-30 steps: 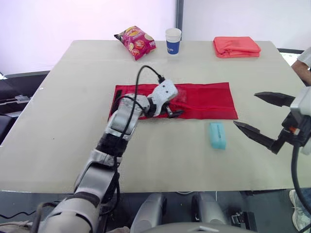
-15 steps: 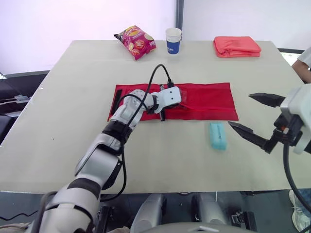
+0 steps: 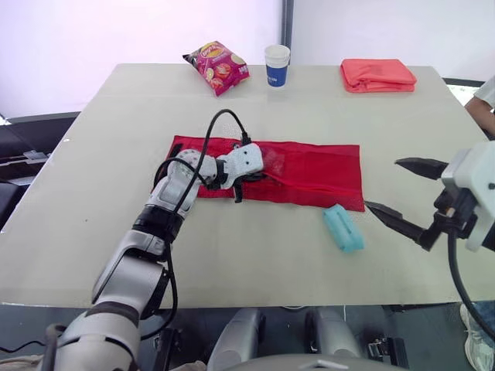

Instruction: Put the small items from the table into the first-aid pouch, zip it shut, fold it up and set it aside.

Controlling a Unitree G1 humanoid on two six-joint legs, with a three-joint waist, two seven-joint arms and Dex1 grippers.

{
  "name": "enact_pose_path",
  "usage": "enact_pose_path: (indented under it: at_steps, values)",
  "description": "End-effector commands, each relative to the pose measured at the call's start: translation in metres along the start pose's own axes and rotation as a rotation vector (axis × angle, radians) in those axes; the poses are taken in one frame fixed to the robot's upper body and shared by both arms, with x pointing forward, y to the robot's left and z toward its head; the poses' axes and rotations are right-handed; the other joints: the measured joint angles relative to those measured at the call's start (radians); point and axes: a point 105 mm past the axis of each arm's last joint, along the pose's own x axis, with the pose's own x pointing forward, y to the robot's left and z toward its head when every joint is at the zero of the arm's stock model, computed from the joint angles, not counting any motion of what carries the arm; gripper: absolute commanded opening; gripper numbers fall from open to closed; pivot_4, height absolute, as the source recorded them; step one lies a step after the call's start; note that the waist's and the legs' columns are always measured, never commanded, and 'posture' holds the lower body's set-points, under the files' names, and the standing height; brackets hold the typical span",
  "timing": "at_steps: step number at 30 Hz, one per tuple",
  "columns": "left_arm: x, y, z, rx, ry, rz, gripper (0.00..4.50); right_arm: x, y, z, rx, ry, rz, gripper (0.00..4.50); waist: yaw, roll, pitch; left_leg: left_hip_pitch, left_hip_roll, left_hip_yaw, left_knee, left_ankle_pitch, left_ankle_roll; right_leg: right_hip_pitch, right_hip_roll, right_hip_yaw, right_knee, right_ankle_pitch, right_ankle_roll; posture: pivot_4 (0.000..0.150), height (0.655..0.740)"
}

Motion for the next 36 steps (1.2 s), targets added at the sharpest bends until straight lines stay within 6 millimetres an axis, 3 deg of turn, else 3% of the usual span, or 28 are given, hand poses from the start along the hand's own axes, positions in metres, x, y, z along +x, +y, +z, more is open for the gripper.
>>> enact_pose_path:
  at_steps: [1,7,14,22,27,36]
  values:
    - [-0.012,0.001,0.029,-0.089,-0.107,-0.025,1.8,-0.002,-0.002,0.004,-0.026,-0.019,-0.013,4.5,0.0,0.0,0.0,0.0,0.0,0.0,0.0,0.0,0.0,0.0,0.0,0.0,0.0,0.0,0.0,0.15,0.74]
    - [0.008,-0.012,0.052,-0.116,-0.144,-0.082,1.8,-0.001,-0.001,0.003,-0.024,-0.023,-0.011,4.5,0.003,0.0,0.0,0.001,0.0,-0.001,0.001,0.0,0.0,0.003,0.0,-0.001,-0.001,0.0,0.0,0.15,0.74]
    - [0.048,-0.022,0.071,-0.043,-0.113,-0.109,1.8,-0.016,-0.004,-0.003,-0.011,-0.002,-0.028,4.5,0.01,0.0,0.0,0.001,0.0,-0.001,0.001,0.0,0.0,0.003,0.0,-0.001,-0.001,0.0,0.0,0.15,0.74]
    - [0.08,-0.039,0.074,-0.009,-0.081,-0.178,1.8,-0.052,-0.018,-0.013,0.051,0.052,-0.069,4.5,0.003,-0.001,0.0,0.003,0.0,0.0,0.0,-0.002,0.004,0.006,0.0,0.0,-0.002,0.0,0.001,0.15,0.74]
    - [0.085,-0.047,0.065,0.048,-0.03,-0.21,1.8,-0.07,-0.03,0.0,0.056,-0.016,-0.048,4.5,0.004,-0.001,0.0,0.004,0.0,0.001,0.0,-0.003,0.005,0.007,0.001,0.0,-0.002,0.0,0.001,0.15,0.74]
    - [0.102,-0.052,0.048,0.107,0.029,-0.187,1.8,-0.075,-0.039,-0.002,0.038,0.032,0.003,4.5,0.007,-0.001,0.001,0.006,0.0,0.001,0.0,-0.004,0.006,0.009,0.0,0.001,-0.003,0.0,0.001,0.15,0.74]
